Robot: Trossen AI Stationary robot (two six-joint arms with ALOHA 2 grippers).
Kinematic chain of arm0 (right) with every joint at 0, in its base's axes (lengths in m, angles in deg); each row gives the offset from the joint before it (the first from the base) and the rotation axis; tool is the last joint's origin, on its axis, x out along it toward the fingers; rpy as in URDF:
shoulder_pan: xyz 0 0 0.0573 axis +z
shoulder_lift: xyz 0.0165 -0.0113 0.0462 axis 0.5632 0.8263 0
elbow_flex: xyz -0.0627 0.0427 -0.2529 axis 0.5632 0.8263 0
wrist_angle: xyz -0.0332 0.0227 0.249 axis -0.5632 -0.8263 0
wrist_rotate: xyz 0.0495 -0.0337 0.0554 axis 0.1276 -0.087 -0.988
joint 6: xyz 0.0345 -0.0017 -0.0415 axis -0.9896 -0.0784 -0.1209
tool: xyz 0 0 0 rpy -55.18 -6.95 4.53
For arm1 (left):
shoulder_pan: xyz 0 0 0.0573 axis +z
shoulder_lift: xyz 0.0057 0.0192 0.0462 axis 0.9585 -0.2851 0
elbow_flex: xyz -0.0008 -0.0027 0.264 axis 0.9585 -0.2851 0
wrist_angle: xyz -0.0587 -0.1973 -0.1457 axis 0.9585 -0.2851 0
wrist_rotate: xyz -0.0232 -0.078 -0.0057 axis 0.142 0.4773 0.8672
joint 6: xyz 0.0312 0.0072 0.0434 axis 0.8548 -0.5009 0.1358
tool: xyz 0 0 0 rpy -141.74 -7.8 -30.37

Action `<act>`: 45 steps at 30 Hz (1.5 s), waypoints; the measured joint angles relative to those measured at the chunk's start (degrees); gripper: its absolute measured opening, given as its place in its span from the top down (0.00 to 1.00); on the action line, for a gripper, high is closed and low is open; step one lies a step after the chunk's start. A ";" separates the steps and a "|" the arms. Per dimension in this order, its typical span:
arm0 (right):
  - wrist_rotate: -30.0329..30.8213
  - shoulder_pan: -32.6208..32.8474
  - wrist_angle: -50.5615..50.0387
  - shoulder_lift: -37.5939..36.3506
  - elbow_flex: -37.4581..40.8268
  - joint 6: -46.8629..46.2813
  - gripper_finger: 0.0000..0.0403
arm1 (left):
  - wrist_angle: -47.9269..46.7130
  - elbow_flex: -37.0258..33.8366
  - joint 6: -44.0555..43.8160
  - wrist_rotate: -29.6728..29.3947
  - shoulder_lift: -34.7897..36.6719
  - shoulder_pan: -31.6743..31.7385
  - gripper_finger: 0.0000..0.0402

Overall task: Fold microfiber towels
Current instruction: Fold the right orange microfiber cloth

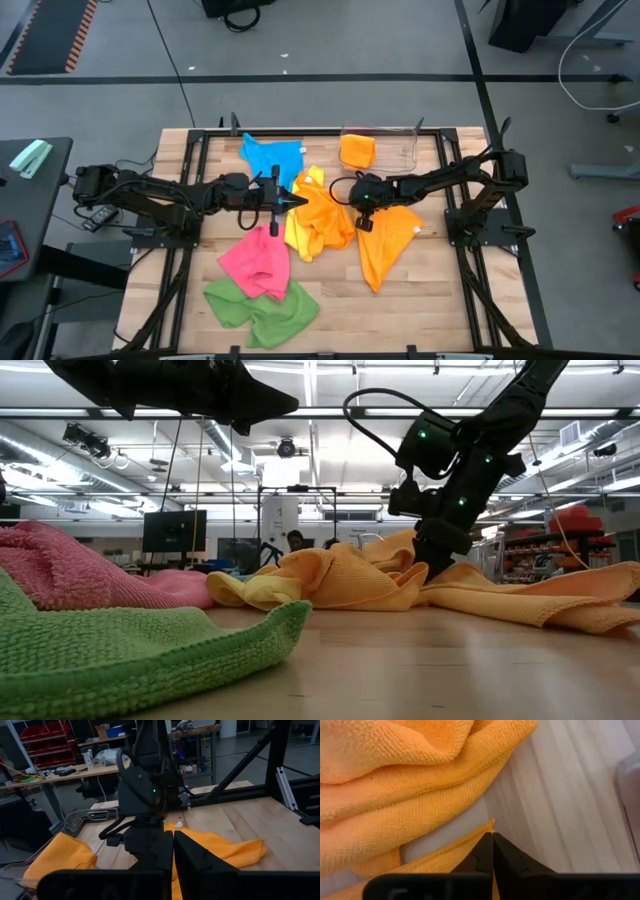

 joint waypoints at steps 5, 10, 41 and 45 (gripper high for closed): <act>0.19 0.00 -2.43 -1.96 -1.09 0.81 0.99 | -0.02 0.00 0.00 0.00 0.00 0.00 0.97; -1.60 0.02 -3.82 -5.27 -2.58 1.94 0.97 | -0.06 0.00 0.02 0.00 0.00 0.00 0.95; -2.62 -1.49 0.64 5.91 -2.55 1.16 0.83 | 0.00 0.00 0.00 -0.01 0.00 0.00 0.95; -2.59 -1.53 -0.11 4.53 -2.44 1.58 0.97 | -0.06 0.00 -0.01 -0.02 0.00 0.00 0.97</act>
